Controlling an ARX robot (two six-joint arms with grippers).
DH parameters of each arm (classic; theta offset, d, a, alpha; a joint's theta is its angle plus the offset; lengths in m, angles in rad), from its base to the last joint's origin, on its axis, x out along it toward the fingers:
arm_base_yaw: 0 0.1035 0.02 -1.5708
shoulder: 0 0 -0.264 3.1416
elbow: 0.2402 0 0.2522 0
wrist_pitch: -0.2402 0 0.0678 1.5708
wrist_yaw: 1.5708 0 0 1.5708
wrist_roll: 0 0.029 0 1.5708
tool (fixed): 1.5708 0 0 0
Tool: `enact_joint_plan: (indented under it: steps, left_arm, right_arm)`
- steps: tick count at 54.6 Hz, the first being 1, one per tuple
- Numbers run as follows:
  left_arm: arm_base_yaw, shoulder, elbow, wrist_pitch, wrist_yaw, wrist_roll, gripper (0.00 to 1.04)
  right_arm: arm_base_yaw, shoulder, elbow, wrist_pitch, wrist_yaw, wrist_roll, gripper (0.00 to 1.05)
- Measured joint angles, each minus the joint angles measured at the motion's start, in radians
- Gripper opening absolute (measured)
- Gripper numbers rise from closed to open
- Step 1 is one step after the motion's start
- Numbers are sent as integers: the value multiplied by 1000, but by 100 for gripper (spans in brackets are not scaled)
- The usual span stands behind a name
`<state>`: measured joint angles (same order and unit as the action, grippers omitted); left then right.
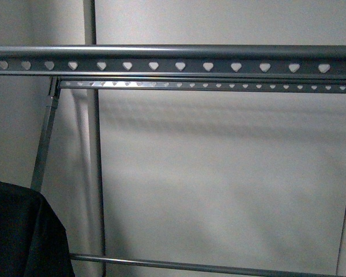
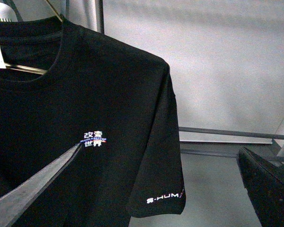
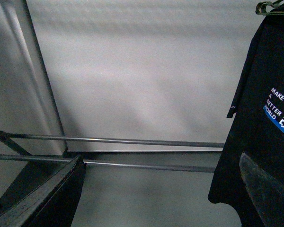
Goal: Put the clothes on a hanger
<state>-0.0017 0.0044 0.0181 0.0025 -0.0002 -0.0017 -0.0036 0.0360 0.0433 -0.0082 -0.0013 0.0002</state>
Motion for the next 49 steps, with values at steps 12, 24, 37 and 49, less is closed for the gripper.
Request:
enact_joint_plan:
  steps: [12,24,37,49]
  left_arm:
    - [0,0,0,0,0,0,98]
    - [122,346,142,-104,214,-150,98]
    - [123,1062,580,97,-59,-629,98]
    - [50,1536,919,112,-187,-724,98]
  right_arm:
    - [0,0,0,0,0,0,97]
    - [0,0,0,0,-3,0,97]
    - [2,-1,0,0,0,0,97]
    - [2,-1,0,0,0,0,97]
